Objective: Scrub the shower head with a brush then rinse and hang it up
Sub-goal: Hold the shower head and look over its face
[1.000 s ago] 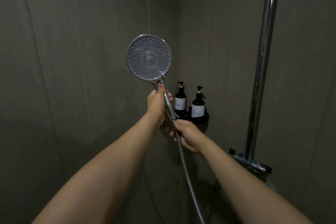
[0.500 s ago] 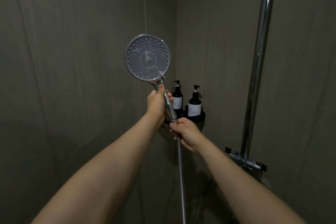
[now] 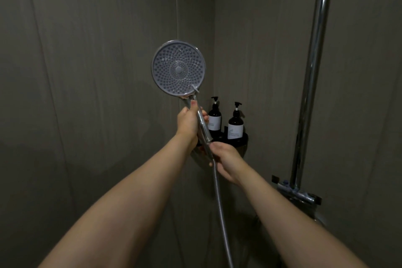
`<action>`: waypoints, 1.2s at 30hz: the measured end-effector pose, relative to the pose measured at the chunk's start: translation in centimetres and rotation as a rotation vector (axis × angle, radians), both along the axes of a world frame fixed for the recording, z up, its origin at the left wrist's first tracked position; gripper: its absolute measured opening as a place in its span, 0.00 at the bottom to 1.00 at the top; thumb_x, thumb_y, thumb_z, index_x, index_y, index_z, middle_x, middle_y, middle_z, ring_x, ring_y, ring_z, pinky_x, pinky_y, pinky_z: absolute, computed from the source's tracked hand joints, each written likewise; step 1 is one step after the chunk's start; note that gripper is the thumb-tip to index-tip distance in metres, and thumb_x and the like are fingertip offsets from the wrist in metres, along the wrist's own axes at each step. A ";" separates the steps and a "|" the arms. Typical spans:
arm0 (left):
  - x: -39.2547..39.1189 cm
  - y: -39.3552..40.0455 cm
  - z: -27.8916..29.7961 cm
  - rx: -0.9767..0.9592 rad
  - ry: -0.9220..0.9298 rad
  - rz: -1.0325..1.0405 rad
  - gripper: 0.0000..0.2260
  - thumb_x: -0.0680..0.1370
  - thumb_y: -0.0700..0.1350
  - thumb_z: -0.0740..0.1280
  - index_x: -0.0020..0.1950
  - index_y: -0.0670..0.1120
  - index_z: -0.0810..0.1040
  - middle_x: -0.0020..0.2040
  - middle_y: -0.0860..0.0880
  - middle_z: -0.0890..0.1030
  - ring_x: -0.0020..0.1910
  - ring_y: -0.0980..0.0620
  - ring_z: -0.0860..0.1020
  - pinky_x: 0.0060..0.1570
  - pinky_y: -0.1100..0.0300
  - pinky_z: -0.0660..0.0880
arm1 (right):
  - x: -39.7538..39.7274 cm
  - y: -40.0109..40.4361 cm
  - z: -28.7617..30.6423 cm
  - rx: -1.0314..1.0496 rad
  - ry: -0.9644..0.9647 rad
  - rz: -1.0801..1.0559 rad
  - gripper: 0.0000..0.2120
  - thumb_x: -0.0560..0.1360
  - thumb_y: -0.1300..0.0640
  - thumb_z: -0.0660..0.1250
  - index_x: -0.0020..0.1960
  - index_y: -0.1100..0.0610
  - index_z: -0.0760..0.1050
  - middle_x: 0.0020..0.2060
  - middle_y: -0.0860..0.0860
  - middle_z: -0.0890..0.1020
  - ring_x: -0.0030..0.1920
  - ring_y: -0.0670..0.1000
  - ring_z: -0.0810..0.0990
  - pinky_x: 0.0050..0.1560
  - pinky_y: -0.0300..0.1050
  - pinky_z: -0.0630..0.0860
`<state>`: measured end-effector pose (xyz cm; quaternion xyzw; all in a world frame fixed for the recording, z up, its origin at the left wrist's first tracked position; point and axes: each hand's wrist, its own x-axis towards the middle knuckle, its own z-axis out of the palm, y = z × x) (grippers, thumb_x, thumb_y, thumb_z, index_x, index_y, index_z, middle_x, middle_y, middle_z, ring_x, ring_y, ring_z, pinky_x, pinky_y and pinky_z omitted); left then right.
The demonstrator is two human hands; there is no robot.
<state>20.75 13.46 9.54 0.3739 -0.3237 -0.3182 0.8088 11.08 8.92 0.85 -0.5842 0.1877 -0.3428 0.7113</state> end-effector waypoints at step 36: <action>0.4 -0.5 -0.6 0.005 0.012 -0.029 0.11 0.80 0.49 0.59 0.42 0.44 0.69 0.30 0.49 0.74 0.22 0.58 0.75 0.27 0.66 0.75 | 0.0 0.4 -0.1 0.062 -0.107 -0.020 0.13 0.81 0.58 0.54 0.48 0.59 0.77 0.39 0.53 0.82 0.40 0.47 0.81 0.42 0.39 0.74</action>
